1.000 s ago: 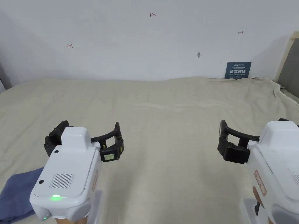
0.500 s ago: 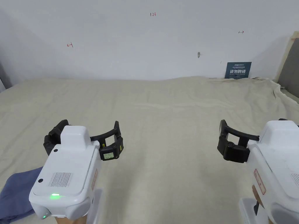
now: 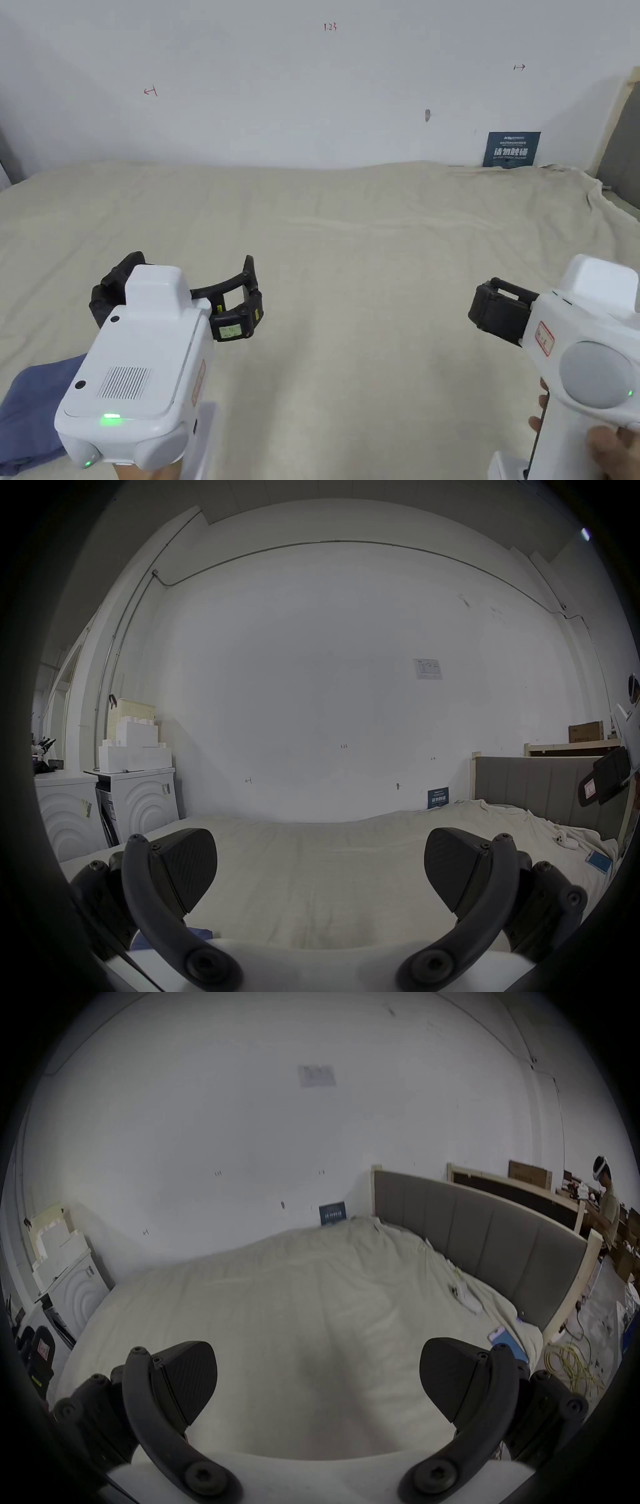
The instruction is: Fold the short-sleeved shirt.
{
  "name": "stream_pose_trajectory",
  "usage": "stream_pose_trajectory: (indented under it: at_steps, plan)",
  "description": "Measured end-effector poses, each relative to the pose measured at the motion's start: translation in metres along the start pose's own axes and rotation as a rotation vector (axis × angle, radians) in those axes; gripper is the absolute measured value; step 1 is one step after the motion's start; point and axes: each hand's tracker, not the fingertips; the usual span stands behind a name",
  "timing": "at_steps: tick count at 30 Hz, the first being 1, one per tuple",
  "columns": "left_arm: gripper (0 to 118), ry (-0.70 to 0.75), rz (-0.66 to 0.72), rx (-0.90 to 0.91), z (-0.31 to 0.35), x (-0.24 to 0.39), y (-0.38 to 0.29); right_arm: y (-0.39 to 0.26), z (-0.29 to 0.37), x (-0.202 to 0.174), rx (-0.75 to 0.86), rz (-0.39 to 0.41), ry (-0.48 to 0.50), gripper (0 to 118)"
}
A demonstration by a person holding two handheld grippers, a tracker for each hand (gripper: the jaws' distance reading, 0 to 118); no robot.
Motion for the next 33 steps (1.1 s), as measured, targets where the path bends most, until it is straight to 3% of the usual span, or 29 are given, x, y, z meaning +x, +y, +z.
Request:
stream_pose_trajectory:
  at_steps: [5, 10, 13, 18, 26, 29, 33]
  plan:
    - [118, 0.003, 0.0, 0.003, -0.001, -0.001, 0.0, 0.001, -0.005, 0.004, -0.015, -0.007, 0.035, 116]
    - [118, 0.007, 0.0, 0.004, 0.0, -0.002, 0.0, -0.001, -0.007, 0.006, 0.089, 0.023, 0.044, 116]
    - [118, 0.009, 0.008, 0.005, 0.0, -0.003, 0.001, -0.003, -0.006, 0.002, 0.12, 0.065, 0.004, 116]
    - [118, 0.008, 0.003, 0.004, 0.001, -0.003, 0.0, -0.006, -0.009, 0.002, 0.134, 0.055, -0.005, 116]
    - [118, 0.008, 0.006, 0.014, 0.002, -0.003, 0.0, -0.023, -0.001, 0.012, 0.454, 0.119, 0.214, 116]
    - [118, 0.011, 0.006, 0.018, 0.002, -0.004, 0.001, -0.024, 0.001, 0.013, 0.508, 0.169, 0.23, 116]
    - [118, 0.014, 0.01, 0.021, 0.002, -0.004, 0.001, -0.025, 0.006, 0.009, 0.541, 0.179, 0.208, 116]
